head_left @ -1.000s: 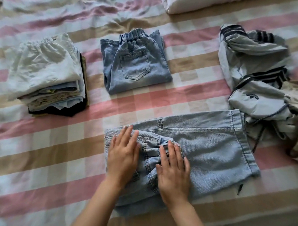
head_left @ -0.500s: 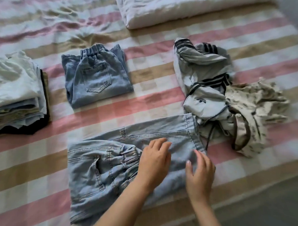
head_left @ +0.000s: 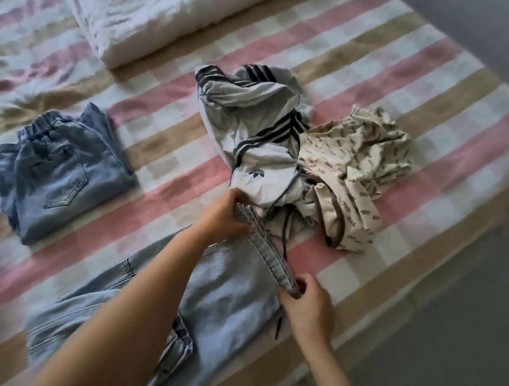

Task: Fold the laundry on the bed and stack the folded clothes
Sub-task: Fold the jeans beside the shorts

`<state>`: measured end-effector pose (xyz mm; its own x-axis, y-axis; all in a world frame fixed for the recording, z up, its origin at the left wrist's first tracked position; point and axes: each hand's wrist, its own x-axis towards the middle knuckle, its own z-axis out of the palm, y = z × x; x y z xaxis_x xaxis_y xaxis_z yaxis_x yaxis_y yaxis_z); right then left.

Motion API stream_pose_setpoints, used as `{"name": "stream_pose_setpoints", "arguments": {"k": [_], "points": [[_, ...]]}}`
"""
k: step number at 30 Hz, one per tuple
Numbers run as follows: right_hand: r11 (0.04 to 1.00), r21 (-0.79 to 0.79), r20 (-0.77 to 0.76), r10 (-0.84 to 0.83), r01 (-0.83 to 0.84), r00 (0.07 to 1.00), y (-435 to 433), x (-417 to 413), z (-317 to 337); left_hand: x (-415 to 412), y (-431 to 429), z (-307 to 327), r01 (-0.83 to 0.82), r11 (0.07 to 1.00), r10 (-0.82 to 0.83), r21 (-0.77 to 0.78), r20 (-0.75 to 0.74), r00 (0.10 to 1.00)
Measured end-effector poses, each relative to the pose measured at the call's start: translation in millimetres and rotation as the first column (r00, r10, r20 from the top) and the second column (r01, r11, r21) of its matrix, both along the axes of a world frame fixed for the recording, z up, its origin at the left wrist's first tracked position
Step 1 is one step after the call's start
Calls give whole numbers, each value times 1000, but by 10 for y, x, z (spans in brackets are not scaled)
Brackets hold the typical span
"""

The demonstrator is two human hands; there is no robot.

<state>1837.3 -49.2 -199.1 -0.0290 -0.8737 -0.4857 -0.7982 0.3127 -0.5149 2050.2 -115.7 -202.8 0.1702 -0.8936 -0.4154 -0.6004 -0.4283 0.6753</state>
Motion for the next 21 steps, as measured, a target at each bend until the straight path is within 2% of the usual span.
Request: {"name": "stream_pose_setpoints", "arguments": {"k": [3,6,8,10,12,14,16,18,21], "points": [[996,-26,134,-78,82,988,78,25,34,70,-26,38,120,992,-121,45,13,993],[977,-43,291,-188,210,938,196,86,135,172,55,137,121,993,-120,5,-122,985],[943,-5,427,-300,334,853,284,146,256,276,144,267,81,996,-87,-42,-177,980],[917,83,541,-370,389,755,409,240,435,422,305,449,87,990,-103,-111,-147,984],[927,155,623,-361,343,694,604,378,649,636,552,633,104,981,-117,-167,-72,991],[946,188,696,-318,263,643,863,555,827,899,870,796,58,988,-67,-141,-61,996],[960,203,726,-281,194,627,1172,785,942,1159,1253,957,-54,998,47,-33,-174,984],[965,234,744,-254,116,617,1492,1042,966,1389,1647,1046,-200,974,223,103,-331,917],[959,282,753,-211,-16,623,1907,1361,850,1629,2178,1019,-354,903,425,242,-396,814]]}}
